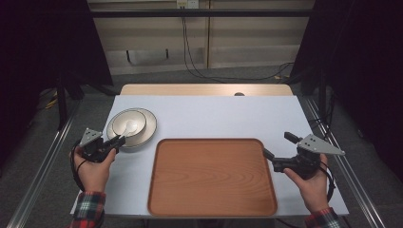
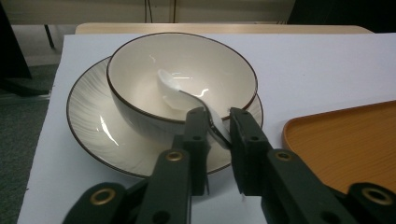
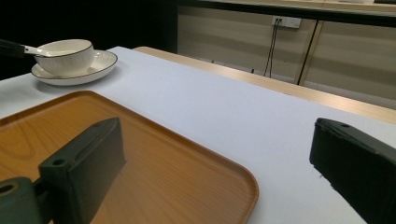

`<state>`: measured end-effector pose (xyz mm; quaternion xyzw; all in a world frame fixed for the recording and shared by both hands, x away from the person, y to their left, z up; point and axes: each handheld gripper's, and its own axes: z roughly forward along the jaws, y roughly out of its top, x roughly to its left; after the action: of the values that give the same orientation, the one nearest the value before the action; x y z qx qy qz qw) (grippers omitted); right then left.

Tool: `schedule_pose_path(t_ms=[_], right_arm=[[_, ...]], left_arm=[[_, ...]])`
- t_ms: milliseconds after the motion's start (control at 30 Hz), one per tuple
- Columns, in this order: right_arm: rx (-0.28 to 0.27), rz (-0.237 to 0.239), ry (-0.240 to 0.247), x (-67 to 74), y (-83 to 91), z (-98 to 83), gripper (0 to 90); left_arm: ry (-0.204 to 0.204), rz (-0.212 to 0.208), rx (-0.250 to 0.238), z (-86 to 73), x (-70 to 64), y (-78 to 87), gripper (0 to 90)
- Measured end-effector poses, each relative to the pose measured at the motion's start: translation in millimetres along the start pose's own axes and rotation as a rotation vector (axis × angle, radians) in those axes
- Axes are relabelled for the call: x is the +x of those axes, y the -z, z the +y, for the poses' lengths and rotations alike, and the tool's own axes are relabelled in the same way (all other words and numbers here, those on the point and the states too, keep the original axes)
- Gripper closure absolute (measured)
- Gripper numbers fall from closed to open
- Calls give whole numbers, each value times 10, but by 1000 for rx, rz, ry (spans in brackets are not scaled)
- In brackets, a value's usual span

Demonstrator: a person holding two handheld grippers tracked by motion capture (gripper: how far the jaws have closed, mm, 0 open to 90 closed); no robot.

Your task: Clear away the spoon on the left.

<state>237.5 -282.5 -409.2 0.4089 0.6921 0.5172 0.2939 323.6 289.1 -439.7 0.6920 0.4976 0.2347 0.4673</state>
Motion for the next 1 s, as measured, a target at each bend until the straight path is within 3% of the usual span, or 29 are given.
schedule_pose_path(t_ms=[233,633,867,1000], right_arm=[[0,-2,-1,1,0,-2,27],[-1,1,-2,5,2,-3,27],[2,7,0,3,4,-6,27],[1,10,1,6,1,-6,28]], left_arm=[[2,-17,-4,5,3,-5,855],[2,-17,-37,125,2,3,857],[41,-32,-101,230,25,-69,855],[44,-36,-117,294,42,-101,855]])
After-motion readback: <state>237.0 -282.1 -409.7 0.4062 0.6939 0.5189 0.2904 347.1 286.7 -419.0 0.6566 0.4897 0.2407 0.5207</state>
